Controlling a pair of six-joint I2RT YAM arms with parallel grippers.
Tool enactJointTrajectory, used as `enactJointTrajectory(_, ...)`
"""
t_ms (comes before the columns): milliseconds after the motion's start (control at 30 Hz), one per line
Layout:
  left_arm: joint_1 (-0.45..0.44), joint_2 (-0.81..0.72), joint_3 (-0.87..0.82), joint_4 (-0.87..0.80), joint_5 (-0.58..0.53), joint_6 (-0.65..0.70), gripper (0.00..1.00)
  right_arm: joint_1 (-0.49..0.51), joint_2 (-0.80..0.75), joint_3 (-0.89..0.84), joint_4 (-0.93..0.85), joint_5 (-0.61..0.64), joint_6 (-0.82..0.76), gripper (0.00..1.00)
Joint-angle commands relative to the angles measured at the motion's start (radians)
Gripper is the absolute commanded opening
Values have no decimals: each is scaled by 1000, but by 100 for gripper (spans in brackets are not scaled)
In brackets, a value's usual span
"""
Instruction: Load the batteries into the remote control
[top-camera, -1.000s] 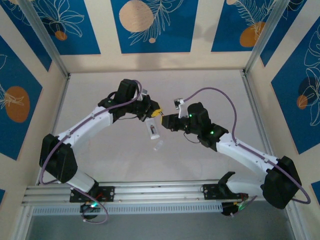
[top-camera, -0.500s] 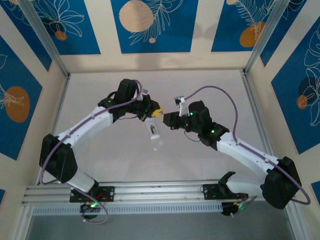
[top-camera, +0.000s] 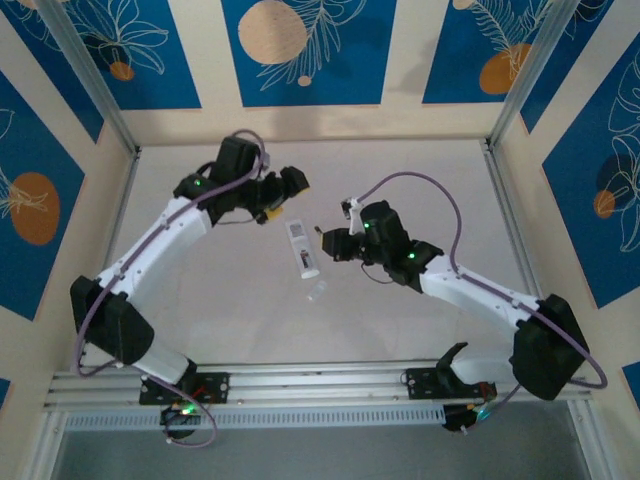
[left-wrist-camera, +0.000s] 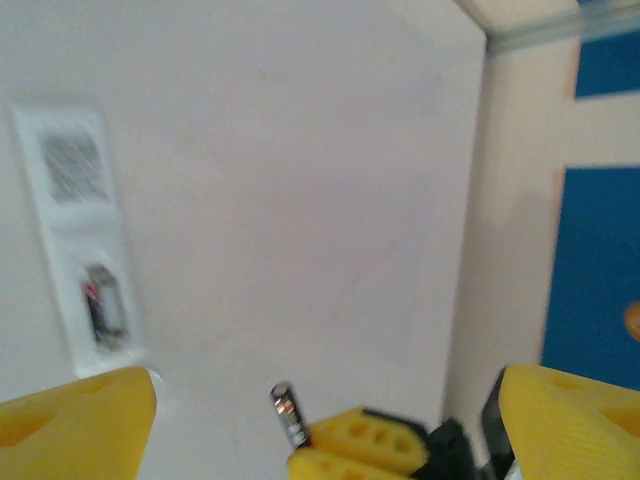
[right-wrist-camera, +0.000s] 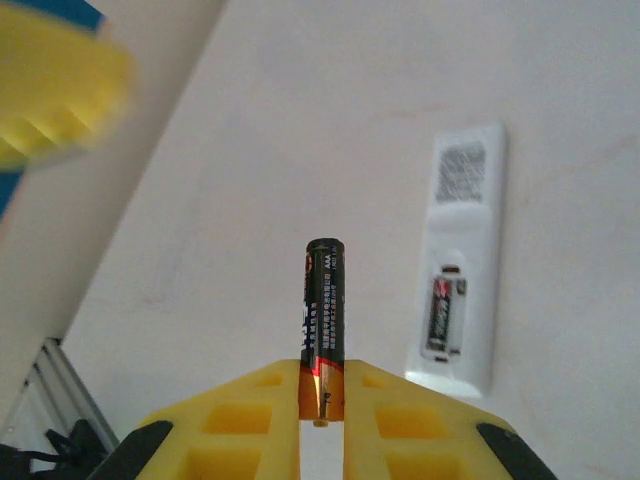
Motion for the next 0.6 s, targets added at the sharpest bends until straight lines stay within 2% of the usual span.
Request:
enactJointTrajectory(0, 9, 186, 151, -277, -211, 198, 88, 17, 62, 19, -52, 21, 40, 15)
enactJointTrajectory(200, -1, 498, 329, -370, -263, 243, 86, 40, 233, 112, -137, 24, 39, 13)
enactJointTrajectory(433, -12, 638, 365, -305, -144, 236, 86, 66, 360, 191, -171, 75, 31, 13)
enactJointTrajectory(567, -20, 670, 373, -347, -160, 224, 79, 80, 420, 232, -220, 129, 31, 13)
